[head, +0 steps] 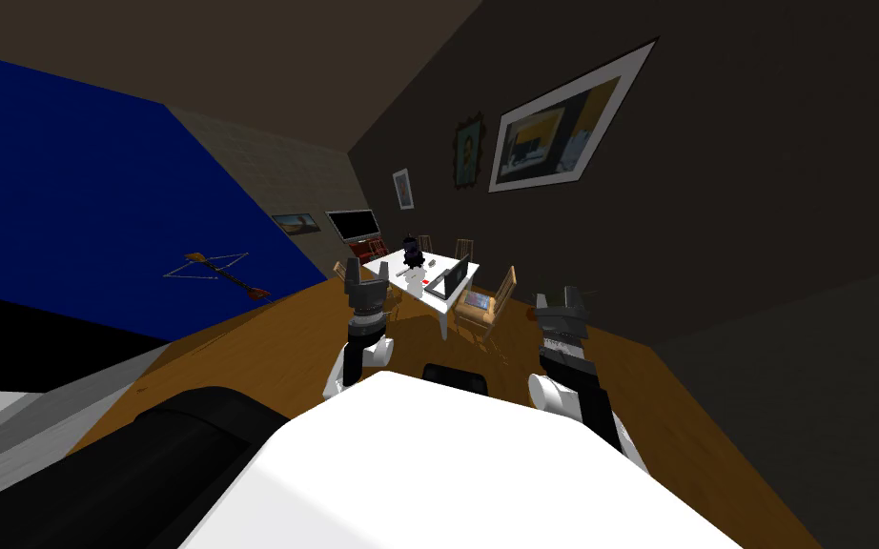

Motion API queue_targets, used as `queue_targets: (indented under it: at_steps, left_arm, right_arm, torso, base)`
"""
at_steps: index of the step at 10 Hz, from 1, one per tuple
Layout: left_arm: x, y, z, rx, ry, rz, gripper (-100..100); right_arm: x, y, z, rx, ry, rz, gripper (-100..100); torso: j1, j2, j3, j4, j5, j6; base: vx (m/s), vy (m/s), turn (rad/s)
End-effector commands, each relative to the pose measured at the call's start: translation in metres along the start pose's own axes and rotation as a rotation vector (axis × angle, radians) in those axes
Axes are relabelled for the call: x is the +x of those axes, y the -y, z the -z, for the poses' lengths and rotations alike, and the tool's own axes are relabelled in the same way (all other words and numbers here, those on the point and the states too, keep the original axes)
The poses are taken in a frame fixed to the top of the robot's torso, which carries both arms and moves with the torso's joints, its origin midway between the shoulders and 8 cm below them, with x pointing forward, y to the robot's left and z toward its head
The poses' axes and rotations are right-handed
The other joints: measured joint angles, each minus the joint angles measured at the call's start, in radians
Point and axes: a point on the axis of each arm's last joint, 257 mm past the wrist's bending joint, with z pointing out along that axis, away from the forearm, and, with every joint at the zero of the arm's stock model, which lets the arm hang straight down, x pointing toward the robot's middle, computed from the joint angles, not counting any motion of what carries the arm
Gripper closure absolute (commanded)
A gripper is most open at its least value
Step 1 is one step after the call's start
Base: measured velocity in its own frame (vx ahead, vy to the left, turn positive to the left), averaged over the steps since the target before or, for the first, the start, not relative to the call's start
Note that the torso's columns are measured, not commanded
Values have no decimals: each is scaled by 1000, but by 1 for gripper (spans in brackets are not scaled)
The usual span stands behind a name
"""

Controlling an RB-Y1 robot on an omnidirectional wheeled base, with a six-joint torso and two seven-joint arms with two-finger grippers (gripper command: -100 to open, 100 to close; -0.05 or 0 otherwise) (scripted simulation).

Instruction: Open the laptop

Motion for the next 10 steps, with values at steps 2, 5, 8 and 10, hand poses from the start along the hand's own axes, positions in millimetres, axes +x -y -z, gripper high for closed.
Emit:
queue_targets:
  at_steps: [2, 5, 8, 10]
  left_arm:
    - [0, 0, 0, 0, 0, 0, 0]
    - [0, 0, 0, 0, 0, 0, 0]
    - [0, 0, 0, 0, 0, 0, 0]
    - [0, 0, 0, 0, 0, 0, 0]
  right_arm:
    - [0, 0, 0, 0, 0, 0, 0]
    - [0, 0, 0, 0, 0, 0, 0]
    - [0, 0, 0, 0, 0, 0, 0]
    - [2, 2, 0, 10, -36, 42, -100]
  torso:
    - [0, 104, -209, 105, 0, 0]
    - [0, 322, -644, 322, 0, 0]
    - [0, 544, -1087, 544, 0, 0]
    - [0, 691, -1382, 691, 0, 0]
  base:
    - [0, 0, 0]
    - [0, 0, 0]
    - [0, 0, 0]
    - [7, 13, -1]
